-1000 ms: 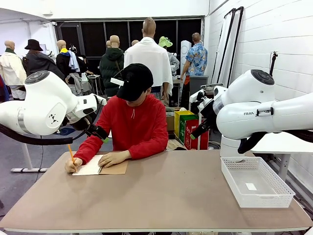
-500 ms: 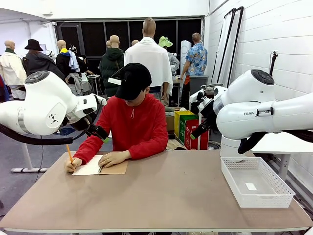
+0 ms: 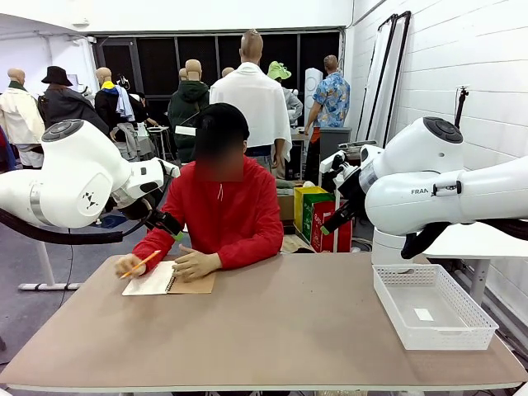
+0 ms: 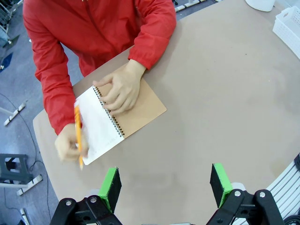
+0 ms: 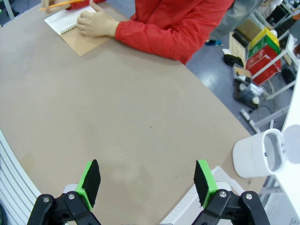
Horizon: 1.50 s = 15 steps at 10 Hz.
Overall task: Sort the paper based on its condition.
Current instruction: If a person hands you a paper, place it in the Organizing basket , and if it's crumpled, put it in the Trash can.
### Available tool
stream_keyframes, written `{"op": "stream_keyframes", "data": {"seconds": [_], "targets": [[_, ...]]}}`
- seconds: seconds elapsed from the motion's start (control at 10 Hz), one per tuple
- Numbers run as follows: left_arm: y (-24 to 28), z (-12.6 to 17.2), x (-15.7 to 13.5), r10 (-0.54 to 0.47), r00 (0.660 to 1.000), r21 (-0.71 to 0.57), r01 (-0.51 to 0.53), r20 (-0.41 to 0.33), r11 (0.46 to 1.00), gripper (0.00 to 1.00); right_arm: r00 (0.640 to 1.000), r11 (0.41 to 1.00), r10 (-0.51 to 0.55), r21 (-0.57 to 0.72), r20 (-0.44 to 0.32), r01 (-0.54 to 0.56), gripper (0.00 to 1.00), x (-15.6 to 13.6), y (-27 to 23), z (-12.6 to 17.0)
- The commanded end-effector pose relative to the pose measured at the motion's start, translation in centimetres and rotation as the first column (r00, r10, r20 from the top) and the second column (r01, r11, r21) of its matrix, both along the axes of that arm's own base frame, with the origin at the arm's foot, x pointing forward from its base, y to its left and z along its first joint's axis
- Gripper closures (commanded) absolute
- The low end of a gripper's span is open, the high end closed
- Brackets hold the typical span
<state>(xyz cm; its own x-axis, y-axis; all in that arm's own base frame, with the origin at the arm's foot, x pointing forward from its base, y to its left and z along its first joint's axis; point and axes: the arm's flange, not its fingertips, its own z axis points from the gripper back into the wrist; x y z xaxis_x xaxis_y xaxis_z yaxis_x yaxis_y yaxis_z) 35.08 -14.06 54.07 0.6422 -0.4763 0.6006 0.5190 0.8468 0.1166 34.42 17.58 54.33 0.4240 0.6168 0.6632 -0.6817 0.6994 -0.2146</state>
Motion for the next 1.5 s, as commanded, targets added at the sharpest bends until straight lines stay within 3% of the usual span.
{"op": "stream_keyframes", "data": {"seconds": [0.0,1.4], "targets": [[0.04,0.07,0.01,0.001,1.0,-0.002,-0.001,0.005,1.0,0.0,1.0,1.0,0.004,0.008,-0.006,-0.003,0.0,0.07,-0.06,-0.07],[0.04,0.07,0.01,0.001,1.0,-0.002,-0.001,0.005,1.0,0.0,1.0,1.0,0.004,0.008,-0.006,-0.003,0.0,0.07,-0.06,-0.07]]}}
